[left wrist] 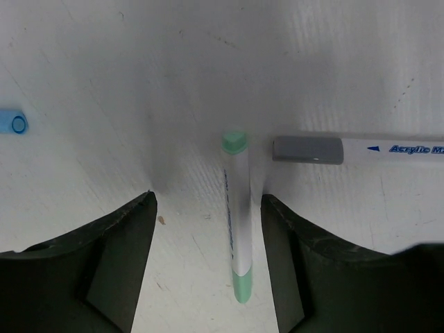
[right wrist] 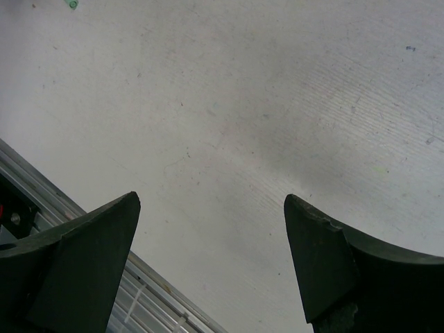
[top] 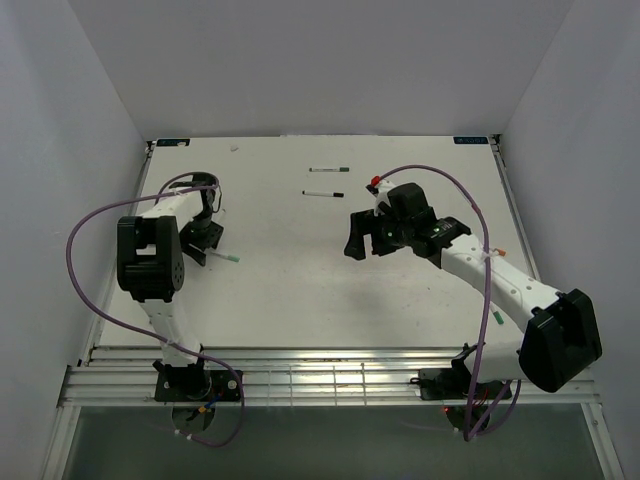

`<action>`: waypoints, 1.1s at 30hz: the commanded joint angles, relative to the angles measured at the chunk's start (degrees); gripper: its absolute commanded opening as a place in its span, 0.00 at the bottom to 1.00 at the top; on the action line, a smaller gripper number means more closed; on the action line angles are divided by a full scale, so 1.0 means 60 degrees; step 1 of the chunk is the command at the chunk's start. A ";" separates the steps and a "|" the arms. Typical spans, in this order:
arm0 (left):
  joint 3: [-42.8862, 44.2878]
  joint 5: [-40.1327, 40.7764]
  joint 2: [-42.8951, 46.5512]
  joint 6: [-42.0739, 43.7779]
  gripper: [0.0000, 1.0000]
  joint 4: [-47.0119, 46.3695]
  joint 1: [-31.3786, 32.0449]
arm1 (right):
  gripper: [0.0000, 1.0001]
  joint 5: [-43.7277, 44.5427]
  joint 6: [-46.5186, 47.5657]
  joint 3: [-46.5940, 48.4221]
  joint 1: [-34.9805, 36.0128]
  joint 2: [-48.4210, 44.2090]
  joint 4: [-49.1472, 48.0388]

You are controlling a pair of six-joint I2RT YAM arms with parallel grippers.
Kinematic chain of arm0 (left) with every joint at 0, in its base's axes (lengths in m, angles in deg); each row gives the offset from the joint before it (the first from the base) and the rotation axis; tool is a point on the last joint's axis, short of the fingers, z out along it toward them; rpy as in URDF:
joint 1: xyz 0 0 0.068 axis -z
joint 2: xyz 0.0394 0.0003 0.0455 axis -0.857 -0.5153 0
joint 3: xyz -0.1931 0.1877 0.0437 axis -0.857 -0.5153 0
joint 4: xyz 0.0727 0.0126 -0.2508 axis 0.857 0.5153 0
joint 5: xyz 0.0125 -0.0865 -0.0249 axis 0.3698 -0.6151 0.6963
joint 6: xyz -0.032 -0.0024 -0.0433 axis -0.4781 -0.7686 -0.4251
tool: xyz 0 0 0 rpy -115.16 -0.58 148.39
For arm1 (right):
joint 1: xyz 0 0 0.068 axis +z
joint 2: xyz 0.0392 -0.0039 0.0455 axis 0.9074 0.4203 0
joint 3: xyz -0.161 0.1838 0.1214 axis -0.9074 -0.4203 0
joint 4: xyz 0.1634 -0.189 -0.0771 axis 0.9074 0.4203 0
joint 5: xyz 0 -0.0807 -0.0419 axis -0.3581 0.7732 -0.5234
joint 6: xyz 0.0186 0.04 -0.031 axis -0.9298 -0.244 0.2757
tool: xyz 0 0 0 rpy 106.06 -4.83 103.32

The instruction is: Open the pen caps

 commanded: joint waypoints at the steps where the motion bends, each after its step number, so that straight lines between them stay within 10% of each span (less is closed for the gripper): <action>1: 0.0164 0.0368 -0.0088 -0.0017 0.71 -0.0037 0.0006 | 0.90 0.0142 -0.0005 -0.0053 -0.0016 -0.0370 -0.0262; 16: -0.1459 0.0311 0.0745 -0.0265 0.38 0.0140 0.0021 | 0.90 0.0172 -0.0239 -0.0067 -0.0031 -0.0604 -0.0232; 24: -0.2208 -0.0231 0.1727 0.0157 0.01 -0.0255 0.0035 | 0.90 0.0113 -0.0401 -0.0419 -0.0030 -0.0751 -0.0160; 33: -0.2453 -0.1443 0.4972 0.1901 0.00 -0.3101 0.3709 | 0.90 -0.3888 -0.1305 -0.1443 -0.0016 -0.0430 -0.2732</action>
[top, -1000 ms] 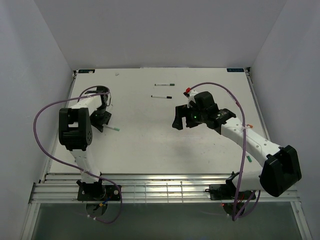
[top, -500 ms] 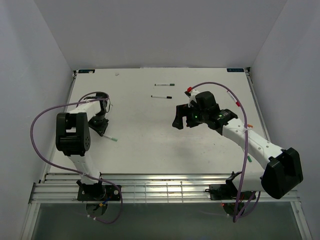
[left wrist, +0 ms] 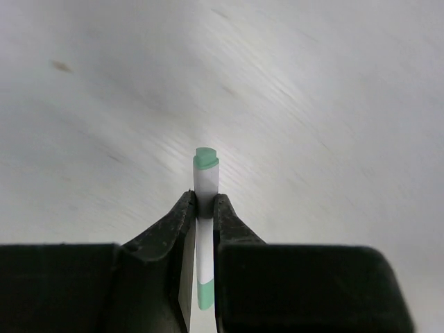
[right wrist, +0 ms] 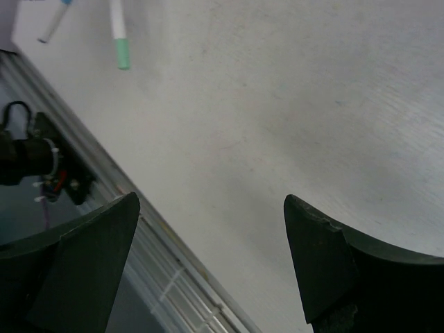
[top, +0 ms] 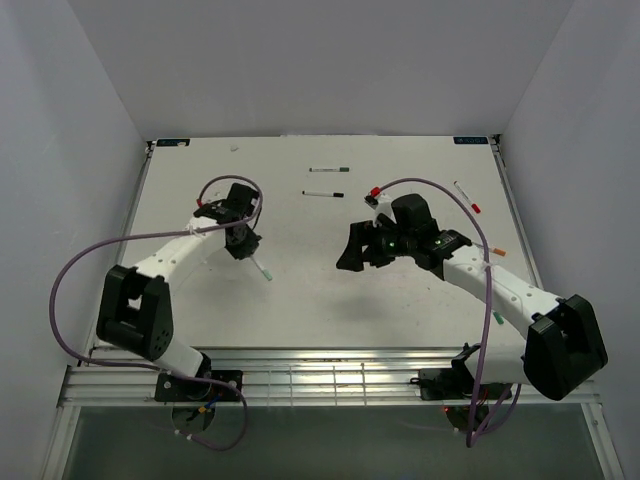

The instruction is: Open the pen caps

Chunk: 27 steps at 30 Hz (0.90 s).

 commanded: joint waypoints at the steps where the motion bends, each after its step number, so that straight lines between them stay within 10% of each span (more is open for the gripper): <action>1: -0.0591 -0.1152 0.2104 0.0816 0.00 -0.2596 0.1699 | 0.90 -0.2867 -0.1589 -0.0617 -0.0016 0.0397 -0.2432; 6: -0.1429 -0.1798 0.2797 0.1007 0.00 -0.4622 0.2787 | 1.00 -0.2699 -0.2519 -0.1160 0.0672 0.0693 -0.4676; 15: -0.1751 -0.1916 0.2855 0.0657 0.00 -0.5034 0.3433 | 0.60 -0.2506 -0.3794 -0.2113 0.1053 0.1146 -0.7154; 27: -0.1590 -0.1799 0.2826 0.0290 0.00 -0.4711 0.3448 | 0.44 -0.1730 -0.3912 -0.2362 0.1507 0.1762 -0.7740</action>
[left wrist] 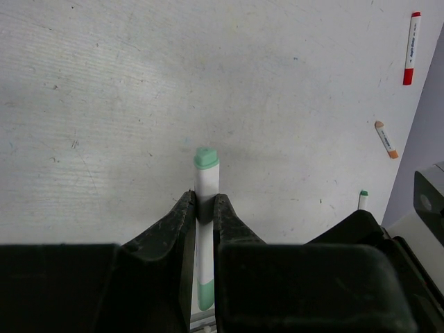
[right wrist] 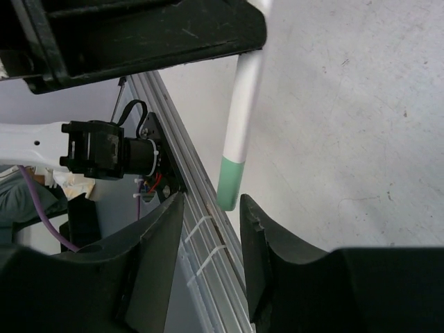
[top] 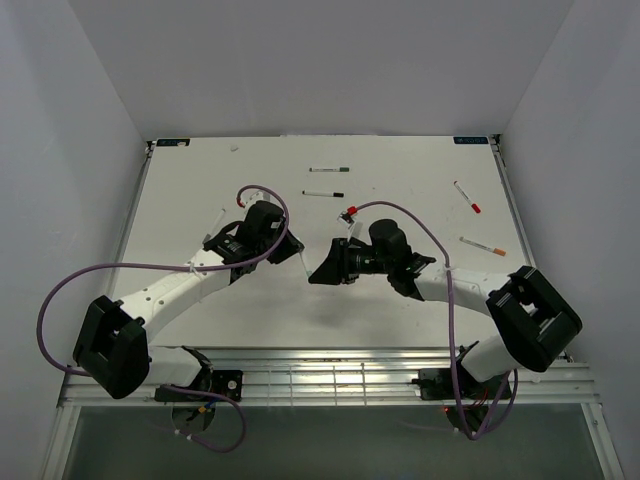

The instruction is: Open the pen caps

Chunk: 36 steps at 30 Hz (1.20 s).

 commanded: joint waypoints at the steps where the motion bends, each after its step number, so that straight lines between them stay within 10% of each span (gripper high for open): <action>1: 0.0169 0.0059 0.0221 -0.0195 0.00 -0.0038 0.0023 | 0.44 0.0336 -0.0116 -0.0096 0.0047 0.0130 -0.0750; 18: 0.0242 -0.0161 0.0148 -0.0590 0.00 0.0109 0.0023 | 0.37 0.0541 -0.0248 -0.0022 0.0251 0.0687 -0.1043; 22: 0.0345 -0.0161 0.0060 -0.0590 0.00 0.0124 0.0023 | 0.08 0.0615 -0.0189 -0.0008 0.0281 0.0687 -0.0897; 36: -0.0005 0.1568 0.0000 -0.0517 0.00 -0.0710 -0.1029 | 0.08 0.2445 -0.1155 -0.2248 0.2140 -0.1348 -0.0926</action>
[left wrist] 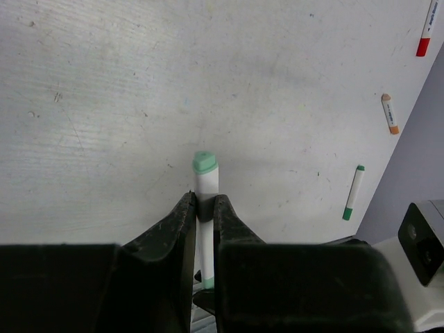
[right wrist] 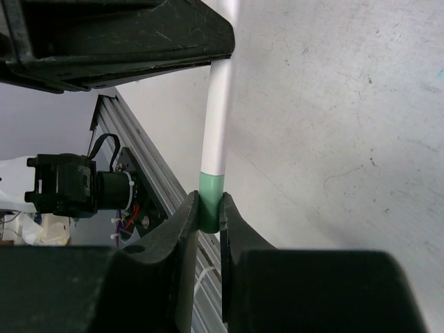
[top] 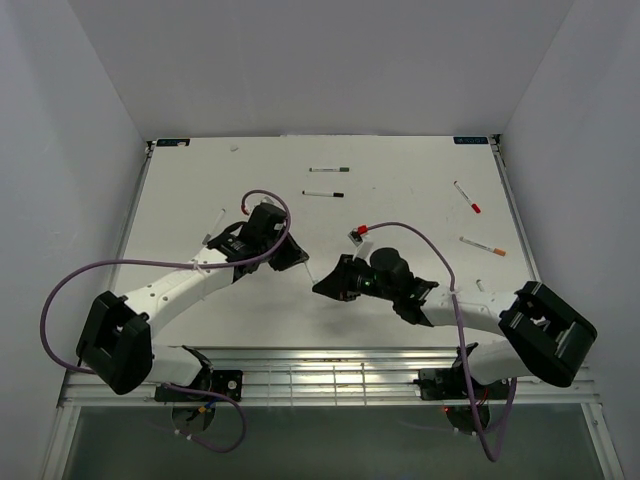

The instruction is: Open the pen caps

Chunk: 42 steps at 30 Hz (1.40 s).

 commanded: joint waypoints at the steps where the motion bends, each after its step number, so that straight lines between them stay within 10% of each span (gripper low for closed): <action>1: -0.0246 0.2191 0.0376 0.0211 0.00 -0.1403 -0.1107 | 0.08 -0.0578 -0.0311 -0.0795 0.1066 -0.0624 0.0127; 9: -0.0086 0.1986 0.0288 0.0665 0.00 -0.1111 -0.1489 | 0.08 0.3082 0.1651 0.0829 0.1786 -0.0551 0.4667; 18: -0.0306 0.1107 0.0289 0.1178 0.00 -0.1667 -0.2177 | 0.08 -0.2929 0.0178 -0.1234 0.1713 -0.0406 -0.2884; 25: -0.0437 0.0551 0.0303 0.1165 0.00 -0.1931 -0.2339 | 0.08 -0.2790 0.0319 -0.1149 0.1669 -0.0390 -0.2320; 33: 0.0058 -0.0136 -0.0426 0.2494 0.00 -0.1347 -0.2295 | 0.08 0.1119 0.1768 0.0944 0.0514 -0.0568 0.4041; 42: 0.0982 -0.0373 -0.2273 0.4356 0.00 0.0031 -0.1505 | 0.08 0.3113 0.3892 0.4107 -0.2080 0.1817 0.6747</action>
